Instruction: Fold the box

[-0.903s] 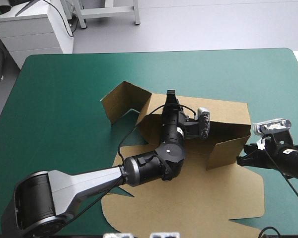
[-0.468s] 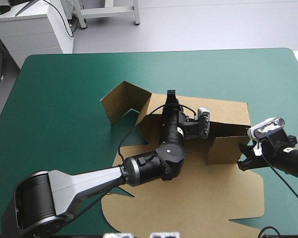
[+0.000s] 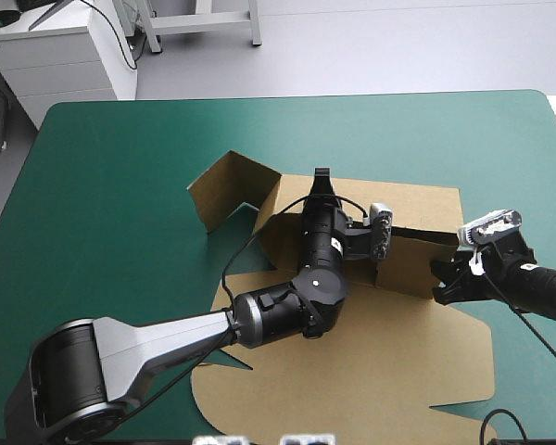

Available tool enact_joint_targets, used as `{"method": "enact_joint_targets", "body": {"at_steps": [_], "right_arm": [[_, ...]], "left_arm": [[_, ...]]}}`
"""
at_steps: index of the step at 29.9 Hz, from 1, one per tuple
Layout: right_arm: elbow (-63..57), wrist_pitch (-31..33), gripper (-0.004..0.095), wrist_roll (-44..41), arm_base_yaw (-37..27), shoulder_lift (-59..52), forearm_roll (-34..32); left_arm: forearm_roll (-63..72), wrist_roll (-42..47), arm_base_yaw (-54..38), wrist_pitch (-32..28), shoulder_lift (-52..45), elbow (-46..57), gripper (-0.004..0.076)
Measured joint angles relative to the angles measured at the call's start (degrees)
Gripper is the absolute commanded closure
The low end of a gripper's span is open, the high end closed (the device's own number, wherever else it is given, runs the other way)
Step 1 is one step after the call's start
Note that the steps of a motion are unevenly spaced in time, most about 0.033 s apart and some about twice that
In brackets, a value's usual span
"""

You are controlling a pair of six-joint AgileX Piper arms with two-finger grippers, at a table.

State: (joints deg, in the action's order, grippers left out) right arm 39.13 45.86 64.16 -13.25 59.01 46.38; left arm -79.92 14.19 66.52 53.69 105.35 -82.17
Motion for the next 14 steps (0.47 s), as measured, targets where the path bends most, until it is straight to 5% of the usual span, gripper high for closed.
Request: {"method": "enact_joint_targets", "body": {"at_steps": [14], "right_arm": [[0.0, -1.5, 0.0390, -3.3, 0.0, -0.9, 0.5]], "left_arm": [[-0.1, 0.0, -1.2, 0.4, 0.2, 0.0, 0.0731]]}}
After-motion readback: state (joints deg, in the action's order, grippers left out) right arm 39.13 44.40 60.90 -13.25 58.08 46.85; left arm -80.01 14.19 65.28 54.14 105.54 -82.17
